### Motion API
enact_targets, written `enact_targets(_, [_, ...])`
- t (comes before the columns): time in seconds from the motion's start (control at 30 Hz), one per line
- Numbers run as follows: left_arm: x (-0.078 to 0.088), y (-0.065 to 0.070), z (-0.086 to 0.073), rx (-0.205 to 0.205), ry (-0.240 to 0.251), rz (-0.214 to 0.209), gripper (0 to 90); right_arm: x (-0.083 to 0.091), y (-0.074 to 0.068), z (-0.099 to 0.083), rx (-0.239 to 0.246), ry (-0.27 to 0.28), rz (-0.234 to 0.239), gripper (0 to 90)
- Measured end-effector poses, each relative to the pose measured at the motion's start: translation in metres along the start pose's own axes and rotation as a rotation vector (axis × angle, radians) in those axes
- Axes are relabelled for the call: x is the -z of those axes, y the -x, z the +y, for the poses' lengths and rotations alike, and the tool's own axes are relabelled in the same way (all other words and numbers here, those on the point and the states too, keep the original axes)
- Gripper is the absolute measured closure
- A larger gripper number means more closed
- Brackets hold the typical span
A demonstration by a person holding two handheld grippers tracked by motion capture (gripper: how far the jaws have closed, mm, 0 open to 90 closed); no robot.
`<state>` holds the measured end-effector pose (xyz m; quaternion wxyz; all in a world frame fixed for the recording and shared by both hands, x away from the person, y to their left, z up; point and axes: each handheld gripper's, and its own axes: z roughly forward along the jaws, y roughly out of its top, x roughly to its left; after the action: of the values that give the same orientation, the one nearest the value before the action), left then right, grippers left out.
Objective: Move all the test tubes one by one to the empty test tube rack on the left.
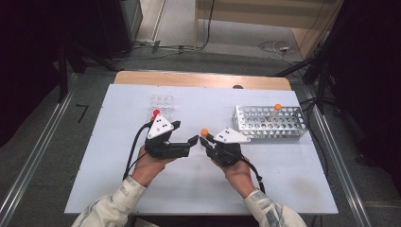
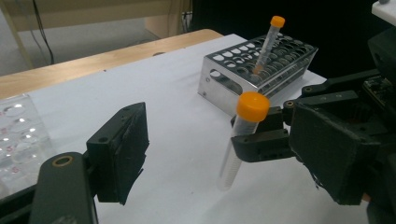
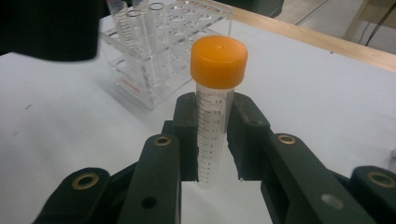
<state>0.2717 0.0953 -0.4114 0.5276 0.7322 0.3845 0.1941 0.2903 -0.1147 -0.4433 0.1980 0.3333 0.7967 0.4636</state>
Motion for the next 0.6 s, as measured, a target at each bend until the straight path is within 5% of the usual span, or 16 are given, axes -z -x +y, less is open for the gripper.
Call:
enact_targets(0.13, [-0.003, 0.003, -0.002, -0.006, 0.000, -0.018, 26.0, -0.002, -0.008, 0.000, 0.014, -0.006, 0.024, 71.9])
enact_targets(0.6, [-0.009, 0.005, -0.008, -0.027, -0.010, -0.061, 64.7, -0.004, -0.019, 0.001, 0.026, -0.007, 0.058, 71.9])
